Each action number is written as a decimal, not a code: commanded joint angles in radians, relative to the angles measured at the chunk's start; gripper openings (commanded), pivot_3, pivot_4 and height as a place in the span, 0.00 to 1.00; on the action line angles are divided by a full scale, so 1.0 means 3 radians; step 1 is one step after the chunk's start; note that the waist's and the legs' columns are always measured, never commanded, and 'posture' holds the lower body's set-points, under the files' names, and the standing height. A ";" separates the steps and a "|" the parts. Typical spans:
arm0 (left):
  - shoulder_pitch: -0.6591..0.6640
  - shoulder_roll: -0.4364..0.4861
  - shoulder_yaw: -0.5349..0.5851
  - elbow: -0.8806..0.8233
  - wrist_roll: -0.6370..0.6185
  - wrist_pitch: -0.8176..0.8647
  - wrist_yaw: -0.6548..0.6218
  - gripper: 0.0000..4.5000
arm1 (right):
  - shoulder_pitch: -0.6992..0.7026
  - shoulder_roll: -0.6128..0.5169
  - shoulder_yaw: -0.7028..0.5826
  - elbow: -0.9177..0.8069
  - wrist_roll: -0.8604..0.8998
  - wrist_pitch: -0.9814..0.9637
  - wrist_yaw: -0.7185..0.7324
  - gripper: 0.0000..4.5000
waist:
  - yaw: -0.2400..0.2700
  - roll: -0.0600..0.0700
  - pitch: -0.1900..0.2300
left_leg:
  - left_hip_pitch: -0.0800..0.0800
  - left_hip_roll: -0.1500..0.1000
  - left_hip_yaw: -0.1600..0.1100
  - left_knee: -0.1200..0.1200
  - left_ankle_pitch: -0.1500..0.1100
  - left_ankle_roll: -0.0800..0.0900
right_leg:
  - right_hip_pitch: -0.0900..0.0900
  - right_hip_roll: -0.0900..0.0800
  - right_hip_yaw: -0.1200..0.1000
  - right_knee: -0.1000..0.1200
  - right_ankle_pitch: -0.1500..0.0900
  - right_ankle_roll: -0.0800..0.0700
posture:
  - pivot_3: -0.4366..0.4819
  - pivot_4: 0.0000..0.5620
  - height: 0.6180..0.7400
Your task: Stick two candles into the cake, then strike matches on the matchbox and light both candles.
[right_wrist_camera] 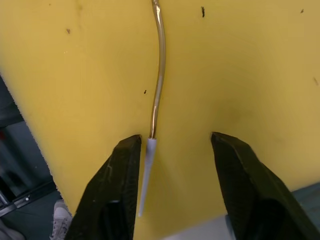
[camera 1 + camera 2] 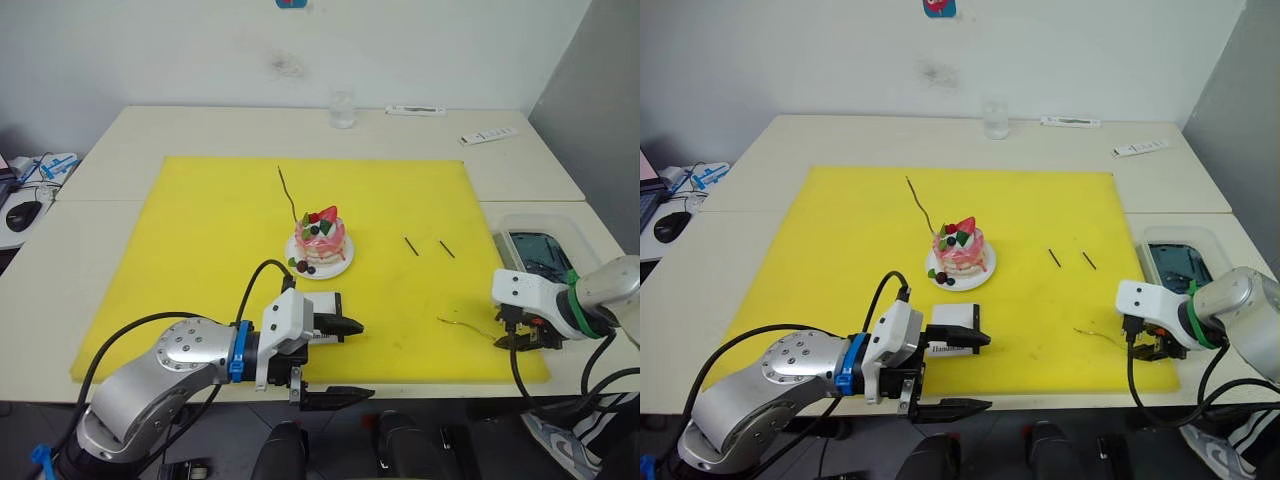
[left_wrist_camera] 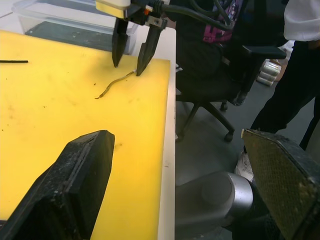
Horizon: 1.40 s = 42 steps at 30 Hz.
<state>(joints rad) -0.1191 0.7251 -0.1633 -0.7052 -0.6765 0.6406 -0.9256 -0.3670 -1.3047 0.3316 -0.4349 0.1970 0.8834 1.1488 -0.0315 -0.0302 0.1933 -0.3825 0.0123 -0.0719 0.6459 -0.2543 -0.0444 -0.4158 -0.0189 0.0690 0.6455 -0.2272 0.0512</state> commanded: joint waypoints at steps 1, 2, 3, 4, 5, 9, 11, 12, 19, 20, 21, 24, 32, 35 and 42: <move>-0.0024 -0.0036 -0.0030 -0.0077 0.0023 -0.0084 0.0004 1.00 | 0.0001 -0.0020 -0.0018 -0.0057 -0.0050 0.0017 0.0053 0.23 | 0.0000 0.0000 0.0000 | 0.0000 0.0000 0.0000 0.0000 0.0000 0.0000 | 0.0000 0.0000 0.0000 0.0000 0.0000 0.0000 | 0.48 0.27 1.00; -0.0026 -0.0040 -0.0031 -0.0073 0.0030 -0.0086 0.0000 1.00 | 0.0009 -0.0029 -0.0017 -0.0057 -0.0054 0.0016 0.0061 0.16 | 0.0000 0.0000 0.0000 | 0.0000 0.0000 0.0000 0.0000 0.0000 0.0000 | 0.0000 0.0000 0.0000 0.0000 0.0000 0.0000 | 0.48 0.27 1.00; -0.0028 -0.0045 -0.0034 -0.0071 0.0035 -0.0085 0.0000 1.00 | 0.0015 -0.0035 -0.0018 -0.0055 -0.0056 0.0018 0.0067 0.07 | 0.0000 0.0000 0.0000 | 0.0001 0.0000 0.0000 0.0000 0.0000 0.0000 | 0.0000 0.0000 0.0000 0.0001 0.0000 0.0000 | 0.48 0.27 1.00; -0.0030 -0.0048 -0.0036 -0.0070 0.0040 -0.0083 -0.0002 1.00 | 0.0022 -0.0041 -0.0020 -0.0055 -0.0059 0.0017 0.0072 0.01 | 0.0000 0.0000 0.0000 | 0.0001 0.0000 0.0000 0.0000 0.0000 0.0000 | 0.0000 0.0000 0.0000 0.0001 0.0000 0.0000 | 0.48 0.27 1.00; -0.0032 -0.0053 -0.0040 -0.0069 0.0046 -0.0082 -0.0002 1.00 | 0.0035 -0.0048 -0.0027 -0.0058 -0.0059 0.0016 0.0075 0.01 | 0.0000 0.0000 0.0000 | 0.0000 0.0000 0.0000 0.0000 0.0000 0.0000 | 0.0000 0.0000 0.0000 0.0001 0.0000 0.0001 | 0.48 0.27 1.00; -0.0038 -0.0065 -0.0042 -0.0052 0.0071 -0.0089 -0.0007 1.00 | 0.0049 -0.0046 -0.0081 -0.0094 -0.0024 0.0073 0.0089 0.01 | 0.0000 0.0000 0.0000 | 0.0000 0.0000 0.0000 0.0001 0.0000 0.0000 | 0.0001 0.0000 0.0000 0.0001 0.0000 0.0001 | 0.48 0.27 1.00; -0.0035 -0.0059 -0.0030 -0.0038 0.0079 -0.0095 -0.0018 1.00 | 0.0006 -0.0013 -0.0150 -0.0100 0.0044 0.0148 0.0093 0.01 | 0.0000 0.0000 0.0000 | 0.0000 0.0000 0.0000 0.0001 0.0000 0.0000 | 0.0001 0.0000 0.0000 0.0001 0.0000 0.0000 | 0.48 0.27 1.00; -0.0028 -0.0052 -0.0013 -0.0034 0.0081 -0.0096 -0.0019 1.00 | -0.0024 0.0001 -0.0213 -0.0095 0.0101 0.0197 0.0102 0.01 | 0.0000 0.0000 0.0000 | 0.0000 0.0000 0.0000 0.0001 0.0000 0.0000 | 0.0001 0.0000 0.0000 0.0001 0.0000 0.0001 | 0.48 0.27 1.00; 0.0154 -0.0004 0.0372 0.0025 -0.0075 -0.0081 0.0069 1.00 | -0.0389 0.0261 -0.0870 -0.0050 0.0604 0.0561 0.0021 0.01 | -0.0009 0.0000 0.0000 | 0.0002 0.0001 0.0000 0.0000 0.0000 0.0000 | 0.0000 0.0001 0.0000 0.0002 0.0000 0.0001 | 0.48 0.27 1.00; 0.0190 -0.0010 0.0455 0.0042 -0.0104 -0.0077 0.0092 1.00 | -0.0462 0.0384 -0.0963 -0.0051 0.0659 0.0573 -0.0054 0.01 | -0.0009 0.0000 0.0000 | 0.0002 0.0002 0.0000 0.0001 0.0000 0.0000 | 0.0000 0.0002 -0.0001 0.0003 0.0001 0.0001 | 0.48 0.27 1.00; 0.0225 -0.0014 0.0535 0.0052 -0.0126 -0.0079 0.0114 1.00 | -0.0562 0.0592 -0.1086 -0.0044 0.0741 0.0589 -0.0175 0.01 | -0.0008 0.0000 0.0000 | 0.0002 0.0002 -0.0001 0.0001 0.0000 0.0000 | 0.0000 0.0002 -0.0001 0.0003 0.0001 0.0001 | 0.48 0.27 1.00; 0.0278 -0.0077 0.0757 0.0118 -0.0167 -0.0112 0.0248 1.00 | -0.0838 0.1221 -0.1276 -0.0035 0.0833 0.0560 -0.0624 0.01 | -0.0011 0.0000 0.0001 | 0.0003 0.0003 -0.0002 0.0001 0.0000 0.0000 | 0.0000 0.0003 -0.0001 0.0004 0.0001 0.0002 | 0.48 0.27 1.00; 0.0087 -0.0291 0.1147 0.0520 0.0001 -0.0309 0.0634 1.00 | -0.0985 0.3220 -0.1291 0.0436 0.0539 -0.0999 -0.1877 0.01 | -0.0002 0.0000 0.0001 | -0.0002 0.0000 -0.0007 -0.0001 0.0001 0.0000 | 0.0000 0.0003 -0.0002 0.0004 0.0014 0.0021 | 0.48 0.27 1.00; -0.0024 -0.0288 0.1168 0.0629 0.0039 -0.0353 0.0659 1.00 | -0.0937 0.3701 -0.1256 0.0700 0.0463 -0.1488 -0.2115 0.01 | -0.0001 0.0000 0.0001 | -0.0006 0.0000 -0.0008 -0.0002 0.0000 -0.0001 | -0.0002 0.0002 -0.0003 0.0003 0.0015 0.0020 | 0.48 0.27 1.00; -0.0201 -0.0285 0.1171 0.0647 -0.0030 -0.0257 0.0747 1.00 | -0.0708 0.4263 -0.1108 0.1162 0.0383 -0.2303 -0.2220 0.01 | -0.0008 0.0002 0.0002 | -0.0007 0.0000 -0.0008 -0.0006 0.0000 -0.0001 | -0.0008 0.0002 -0.0003 0.0005 0.0022 0.0004 | 0.48 0.27 1.00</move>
<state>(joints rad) -0.1695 0.6333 0.1659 -0.4979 -0.6685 0.5643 -0.7010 -0.5701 -0.0291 -0.0039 -0.0850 0.3225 0.2583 0.4825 -0.0340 -0.0296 0.1938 -0.3843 0.0123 -0.0742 0.6443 -0.2542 -0.0447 -0.4183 -0.0183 0.0682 0.6476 -0.2206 0.0525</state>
